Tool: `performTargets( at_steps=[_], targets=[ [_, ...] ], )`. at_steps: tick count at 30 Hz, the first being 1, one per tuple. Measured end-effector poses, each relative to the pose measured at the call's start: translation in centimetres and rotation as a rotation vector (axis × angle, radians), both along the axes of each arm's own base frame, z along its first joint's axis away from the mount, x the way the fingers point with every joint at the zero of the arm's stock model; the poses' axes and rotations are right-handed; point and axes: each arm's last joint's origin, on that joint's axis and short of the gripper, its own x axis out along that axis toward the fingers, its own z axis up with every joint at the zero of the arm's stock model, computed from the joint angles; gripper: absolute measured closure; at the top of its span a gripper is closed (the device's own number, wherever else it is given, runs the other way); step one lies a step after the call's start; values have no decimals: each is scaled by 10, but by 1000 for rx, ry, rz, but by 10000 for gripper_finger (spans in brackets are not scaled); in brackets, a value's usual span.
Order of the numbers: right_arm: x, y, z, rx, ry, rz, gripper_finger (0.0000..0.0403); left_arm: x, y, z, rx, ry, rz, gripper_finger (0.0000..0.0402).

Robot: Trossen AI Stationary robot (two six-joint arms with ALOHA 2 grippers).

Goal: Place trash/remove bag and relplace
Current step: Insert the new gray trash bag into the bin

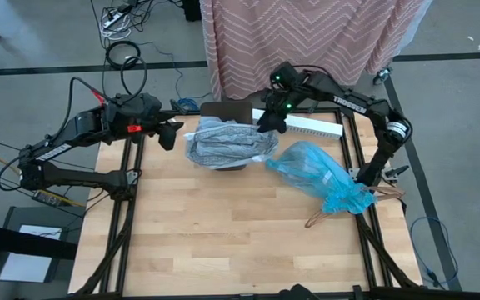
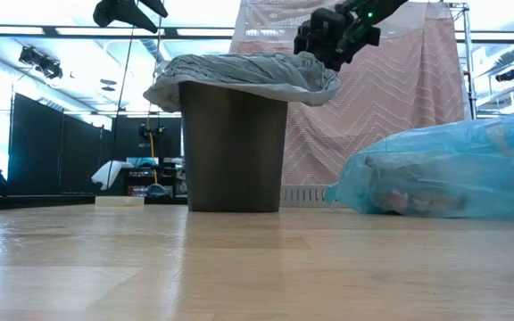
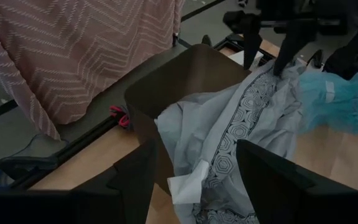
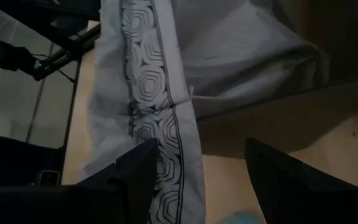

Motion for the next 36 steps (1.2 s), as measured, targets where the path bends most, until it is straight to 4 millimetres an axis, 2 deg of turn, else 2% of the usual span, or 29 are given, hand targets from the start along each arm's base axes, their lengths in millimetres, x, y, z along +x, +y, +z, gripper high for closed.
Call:
performTargets(
  at_steps=[4,7,9,13,14,18,22,28,33,36],
  targets=[
    [7,1,-7,5,8,20,176,0,0,0,0,0,0,172],
    [9,2,-7,-2,-1,31,202,0,0,0,0,2,0,172],
    [8,3,-5,-16,-11,42,244,0,0,0,0,5,0,172],
    [4,6,4,-76,-54,80,372,0,0,0,7,8,11,172],
    [3,7,6,-92,-62,88,386,0,0,0,11,9,17,172],
    [4,6,16,-130,-77,70,395,2,1,5,0,-63,13,172],
    [5,4,19,-161,-91,57,400,16,-2,14,-40,-199,-160,182],
    [6,2,20,-203,-90,30,402,49,-11,-11,-89,-14,-344,216],
    [6,1,20,-229,-77,10,403,75,-22,-15,-5,-12,-402,259],
    [6,0,20,-250,-66,-9,403,83,-29,-21,-15,17,-410,292]
  ],
)
